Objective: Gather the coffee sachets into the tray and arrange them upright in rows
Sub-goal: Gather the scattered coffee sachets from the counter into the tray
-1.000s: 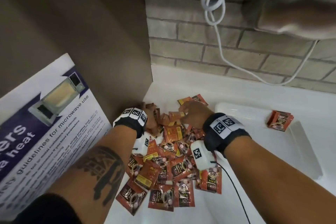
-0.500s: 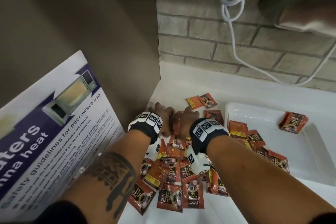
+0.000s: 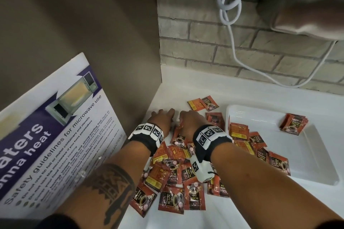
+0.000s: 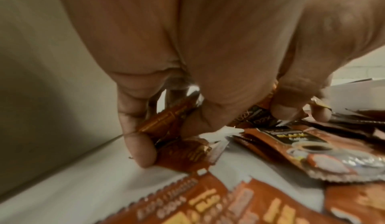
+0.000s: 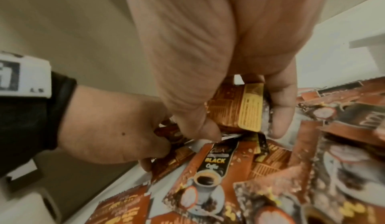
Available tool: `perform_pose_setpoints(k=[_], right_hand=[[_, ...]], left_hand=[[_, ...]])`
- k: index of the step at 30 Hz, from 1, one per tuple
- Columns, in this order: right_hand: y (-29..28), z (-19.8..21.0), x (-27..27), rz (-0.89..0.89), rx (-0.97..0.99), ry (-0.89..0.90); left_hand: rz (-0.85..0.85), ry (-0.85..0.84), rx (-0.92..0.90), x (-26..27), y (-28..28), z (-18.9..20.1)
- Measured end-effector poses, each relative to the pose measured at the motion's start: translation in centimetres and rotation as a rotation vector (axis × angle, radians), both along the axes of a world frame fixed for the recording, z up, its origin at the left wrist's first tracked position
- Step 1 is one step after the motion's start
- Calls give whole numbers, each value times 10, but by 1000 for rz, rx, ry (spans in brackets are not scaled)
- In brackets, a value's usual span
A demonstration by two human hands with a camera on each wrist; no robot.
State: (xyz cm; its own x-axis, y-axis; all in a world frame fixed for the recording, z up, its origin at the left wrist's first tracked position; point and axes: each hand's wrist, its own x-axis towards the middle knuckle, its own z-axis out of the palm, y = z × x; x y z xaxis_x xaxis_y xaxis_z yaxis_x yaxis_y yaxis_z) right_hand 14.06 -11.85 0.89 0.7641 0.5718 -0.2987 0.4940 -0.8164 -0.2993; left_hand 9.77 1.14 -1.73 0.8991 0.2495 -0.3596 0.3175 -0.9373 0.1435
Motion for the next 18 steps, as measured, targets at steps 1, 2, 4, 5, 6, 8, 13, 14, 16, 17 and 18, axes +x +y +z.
perform_pose_setpoints(k=[1, 2, 4, 5, 6, 8, 13, 14, 16, 17, 18], right_hand=[[-1, 1, 1, -8, 23, -21], [-2, 1, 2, -25, 40, -30], [-3, 5, 3, -76, 94, -37], [-4, 7, 4, -101, 122, -41], [-5, 11, 5, -127, 150, -42], [-9, 21, 7, -182, 235, -39], [-53, 64, 17, -375, 535, 27], [-70, 71, 20, -415, 574, 26], [-108, 80, 25, -500, 606, 5], [-127, 81, 26, -547, 608, 2], [-145, 80, 26, -591, 601, 13]], left_hand=[[10, -11, -12, 0, -1, 2], [18, -27, -27, 0, -2, 4], [34, -53, -65, -2, -2, 8], [46, -62, -86, -3, -2, 10], [60, -65, -106, -5, -1, 12], [87, -71, -138, -8, 0, 17], [118, -225, -184, -7, -4, 37], [116, -278, -197, -4, -9, 41], [116, -353, -253, 1, -25, 51], [105, -374, -293, 3, -36, 57], [90, -386, -341, 5, -48, 62]])
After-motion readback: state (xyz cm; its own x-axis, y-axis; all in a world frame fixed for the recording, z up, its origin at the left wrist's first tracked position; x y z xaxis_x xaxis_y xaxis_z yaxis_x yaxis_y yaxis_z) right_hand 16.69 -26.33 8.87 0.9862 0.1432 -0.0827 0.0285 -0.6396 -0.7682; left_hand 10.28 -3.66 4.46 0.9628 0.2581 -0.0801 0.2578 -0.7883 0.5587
